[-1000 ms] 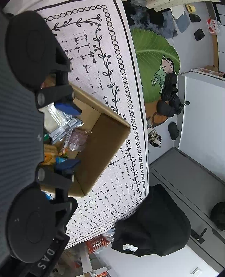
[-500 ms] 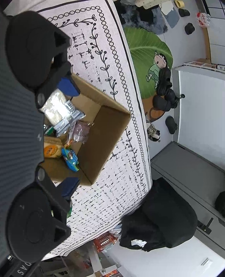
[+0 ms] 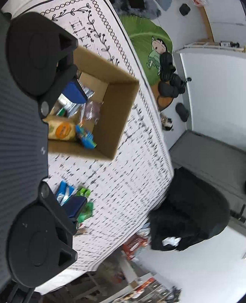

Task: Organize snacks
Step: 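Reach the left tool to the blue wrapper while the right reaches the white bread pack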

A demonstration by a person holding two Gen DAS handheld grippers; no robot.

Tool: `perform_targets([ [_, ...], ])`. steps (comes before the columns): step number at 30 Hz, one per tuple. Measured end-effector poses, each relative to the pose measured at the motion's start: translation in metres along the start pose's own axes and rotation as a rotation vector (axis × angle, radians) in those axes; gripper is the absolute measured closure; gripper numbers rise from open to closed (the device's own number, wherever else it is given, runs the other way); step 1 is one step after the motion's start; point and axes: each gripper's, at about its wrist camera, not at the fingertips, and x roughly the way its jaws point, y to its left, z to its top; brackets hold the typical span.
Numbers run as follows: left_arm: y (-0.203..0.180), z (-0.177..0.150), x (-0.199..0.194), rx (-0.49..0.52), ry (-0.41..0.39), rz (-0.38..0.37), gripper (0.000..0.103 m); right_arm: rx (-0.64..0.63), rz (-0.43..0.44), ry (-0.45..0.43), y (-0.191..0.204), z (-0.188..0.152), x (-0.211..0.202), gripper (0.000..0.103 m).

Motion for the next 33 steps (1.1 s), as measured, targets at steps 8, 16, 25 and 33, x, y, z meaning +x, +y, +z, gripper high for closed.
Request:
perform_targets([
  [8,-0.031,-0.010,0.002,0.047,0.028,-0.018,0.000,0.042,0.009,0.001,-0.030,-0.002,0.001,0.017],
  [16,-0.056,-0.019,0.014,0.061,0.050,-0.044,0.000,0.092,0.032,0.019,-0.056,-0.004,0.011,0.024],
  [25,-0.074,-0.026,0.038,0.085,0.071,-0.036,0.004,0.156,0.081,0.059,-0.080,-0.005,0.036,0.039],
  [33,-0.083,-0.032,0.070,0.103,0.119,-0.026,0.013,0.196,0.114,0.096,-0.093,-0.008,0.059,0.043],
])
